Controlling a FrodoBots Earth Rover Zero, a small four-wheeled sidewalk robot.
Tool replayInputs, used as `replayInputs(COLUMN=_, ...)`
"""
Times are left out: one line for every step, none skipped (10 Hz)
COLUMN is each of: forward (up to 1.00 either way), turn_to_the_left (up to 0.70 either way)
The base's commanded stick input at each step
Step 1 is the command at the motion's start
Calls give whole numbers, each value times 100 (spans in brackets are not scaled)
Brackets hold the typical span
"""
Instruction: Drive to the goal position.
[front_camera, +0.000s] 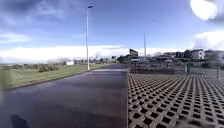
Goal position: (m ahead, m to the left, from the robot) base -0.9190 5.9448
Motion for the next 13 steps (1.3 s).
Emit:
replayInputs(forward=0, turn_to_the_left=70)
replayInputs(forward=0, turn_to_the_left=70)
replayInputs(forward=0, turn_to_the_left=70)
replayInputs(forward=0, turn_to_the_left=70)
replayInputs(forward=0, turn_to_the_left=70)
replayInputs(forward=0, turn_to_the_left=70)
replayInputs(forward=0, turn_to_the_left=70)
replayInputs(forward=0, turn_to_the_left=70)
replayInputs(forward=0, turn_to_the_left=70)
replayInputs(forward=0, turn_to_the_left=70)
replayInputs(forward=0, turn_to_the_left=70)
replayInputs(forward=0, turn_to_the_left=70)
replayInputs(forward=0, turn_to_the_left=70)
